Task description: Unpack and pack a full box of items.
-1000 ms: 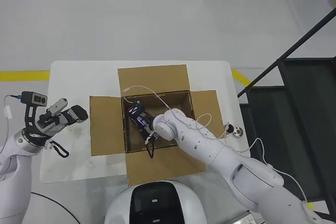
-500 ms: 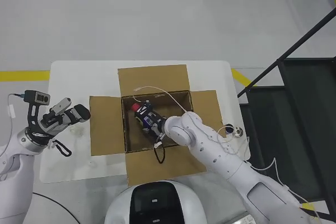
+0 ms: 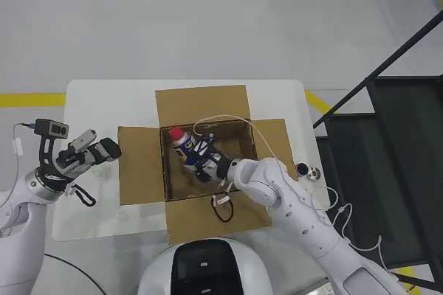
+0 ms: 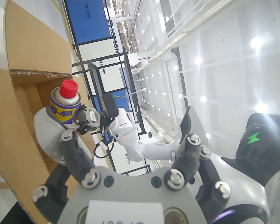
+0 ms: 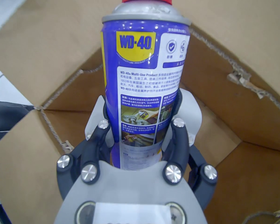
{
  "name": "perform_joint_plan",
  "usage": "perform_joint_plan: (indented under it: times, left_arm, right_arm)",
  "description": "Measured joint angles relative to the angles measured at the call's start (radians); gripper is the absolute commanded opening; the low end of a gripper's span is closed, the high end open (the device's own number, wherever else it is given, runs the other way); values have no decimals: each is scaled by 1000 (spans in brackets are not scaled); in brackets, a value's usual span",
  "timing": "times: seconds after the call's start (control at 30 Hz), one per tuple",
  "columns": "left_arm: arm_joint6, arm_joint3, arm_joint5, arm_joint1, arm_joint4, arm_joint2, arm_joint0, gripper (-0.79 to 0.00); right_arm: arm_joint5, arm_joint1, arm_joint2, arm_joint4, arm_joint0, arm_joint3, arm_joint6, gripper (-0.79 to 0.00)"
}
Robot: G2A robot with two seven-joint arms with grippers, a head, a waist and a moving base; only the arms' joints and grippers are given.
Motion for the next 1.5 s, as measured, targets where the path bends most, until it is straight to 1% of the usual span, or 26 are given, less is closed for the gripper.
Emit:
perform_joint_plan:
  times: [0.13,0.2,1.33,1.4,1.5]
  left_arm:
    - [-21,4,-3,1,-5,9,-6,0]
    - [-22,5,-3,1,-5,9,-6,0]
    - [-22,5,-3,1,-5,9,-6,0]
    - [-22,5,-3,1,-5,9,-6,0]
    - [-22,5,-3,1,-5,9,-6,0]
  right_arm:
    - [-49,9,29,-7,-37,-32,-94,-785]
    - [-58,11,33,-8,-45,-39,-109,-785]
    - [-59,10,33,-5,-46,-40,-111,-785]
    - [-70,11,43,22,-55,-41,-135,-785]
    - [-133,21,81,51,-88,-62,-181,-785]
